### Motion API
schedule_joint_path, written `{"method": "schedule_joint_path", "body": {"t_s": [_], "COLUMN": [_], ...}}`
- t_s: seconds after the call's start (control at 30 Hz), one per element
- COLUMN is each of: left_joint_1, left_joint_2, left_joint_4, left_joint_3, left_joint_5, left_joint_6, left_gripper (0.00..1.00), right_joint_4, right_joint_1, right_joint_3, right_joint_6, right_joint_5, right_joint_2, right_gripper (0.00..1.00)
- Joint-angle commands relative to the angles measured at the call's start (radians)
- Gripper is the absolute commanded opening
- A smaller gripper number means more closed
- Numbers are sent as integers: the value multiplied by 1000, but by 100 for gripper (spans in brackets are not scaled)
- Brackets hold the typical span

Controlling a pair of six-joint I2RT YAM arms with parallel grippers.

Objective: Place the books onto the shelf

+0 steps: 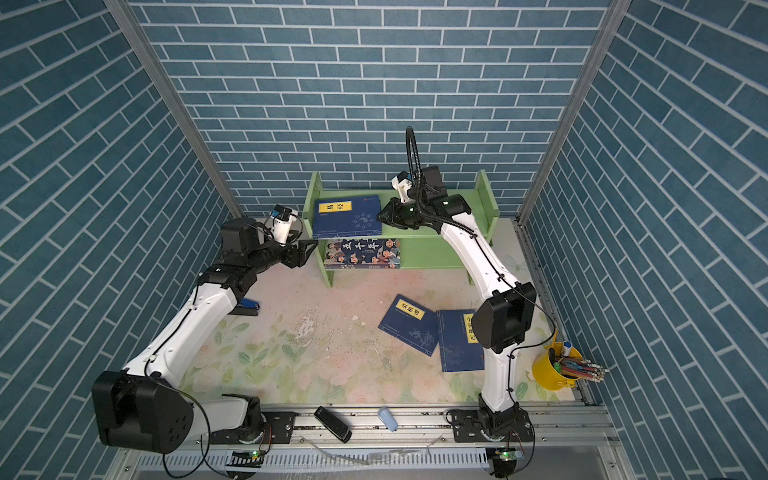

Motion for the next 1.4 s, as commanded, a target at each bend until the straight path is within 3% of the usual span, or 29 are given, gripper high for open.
{"method": "schedule_joint_path", "body": {"t_s": [0.0, 0.17, 0.4, 1.07, 1.37], "left_joint_1": [-4, -4, -4, -3, -3], "left_joint_2": [-9, -14, -51, -1, 16], "left_joint_4": [20, 5, -69, -6, 1], "left_joint_3": [3, 3, -1, 49, 71], "left_joint_5": [-10, -3, 97, -19, -15], "left_joint_6": [-2, -7, 9, -21, -42], "left_gripper": [74, 73, 72, 72, 72], "right_joint_4": [11, 13, 13, 5, -1], "right_joint_1": [7, 6, 6, 5, 5], "right_joint_3": [-2, -1, 1, 8, 1], "right_joint_6": [6, 6, 3, -1, -6], "right_joint_5": [-10, -9, -12, -15, -8], "right_joint_2": [-18, -20, -23, -20, -29], "right_gripper": [24, 26, 27, 28, 30]}}
